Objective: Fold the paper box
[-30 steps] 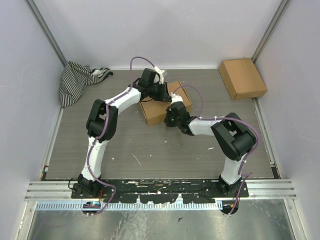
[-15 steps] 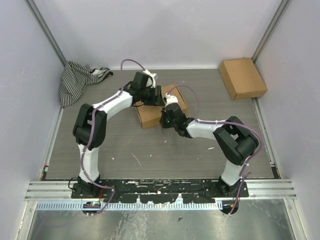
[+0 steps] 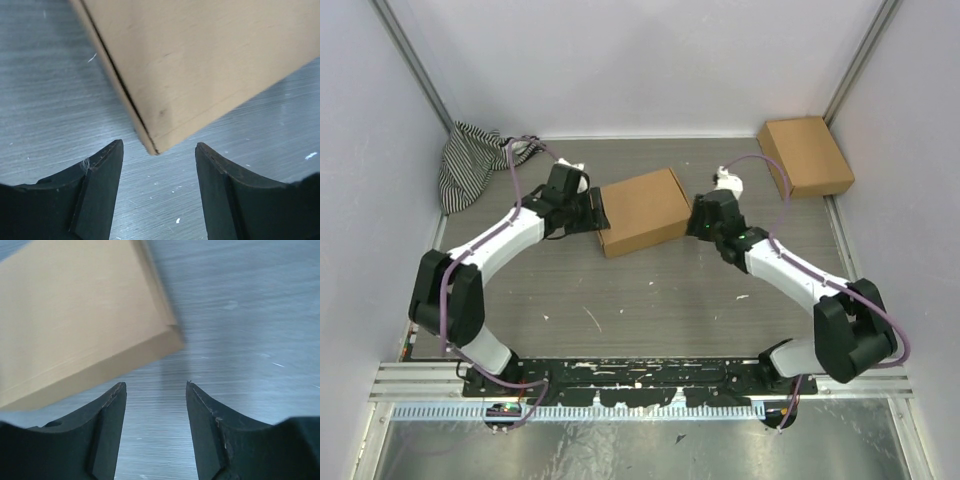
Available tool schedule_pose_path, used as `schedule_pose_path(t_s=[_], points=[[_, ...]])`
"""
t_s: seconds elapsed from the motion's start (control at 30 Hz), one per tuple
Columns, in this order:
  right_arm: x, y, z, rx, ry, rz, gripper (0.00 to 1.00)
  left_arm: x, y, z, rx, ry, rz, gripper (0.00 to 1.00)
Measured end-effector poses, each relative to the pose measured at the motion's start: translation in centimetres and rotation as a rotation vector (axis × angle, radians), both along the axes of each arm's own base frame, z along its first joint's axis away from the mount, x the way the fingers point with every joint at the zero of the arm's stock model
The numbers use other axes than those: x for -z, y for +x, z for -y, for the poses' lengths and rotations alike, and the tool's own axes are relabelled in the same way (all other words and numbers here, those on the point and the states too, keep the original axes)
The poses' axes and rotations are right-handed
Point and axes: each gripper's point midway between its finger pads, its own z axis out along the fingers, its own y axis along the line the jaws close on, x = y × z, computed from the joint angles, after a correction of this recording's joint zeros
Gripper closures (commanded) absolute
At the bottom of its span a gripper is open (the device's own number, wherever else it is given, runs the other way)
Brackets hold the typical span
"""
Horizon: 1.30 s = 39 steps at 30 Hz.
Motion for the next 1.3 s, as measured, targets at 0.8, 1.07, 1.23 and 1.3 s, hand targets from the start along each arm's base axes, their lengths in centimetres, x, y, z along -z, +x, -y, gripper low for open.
schedule_pose_path(t_s=[0.8,1.07,1.23,1.3], points=[[-4.9,-3.5,9.6,0.247,-0.018,0.040,0.40,6.5,13.3,10.3,-0.054,-0.213,-0.097,0.33],[-2.5,-2.3,9.1,0.243,-0.046,-0.012,0.39,3.1,20.6,17.1,0.031,-0.460,0.057,0.26],[-1.9,-2.0,8.9,0.236,-0.057,-0.033,0.40,-0.9,20.8,15.7,0.041,-0.442,0.151,0.24],[-2.3,-1.7,8.8,0.231,-0.049,-0.022,0.39,-2.2,18.7,12.9,0.013,-0.394,0.162,0.24]])
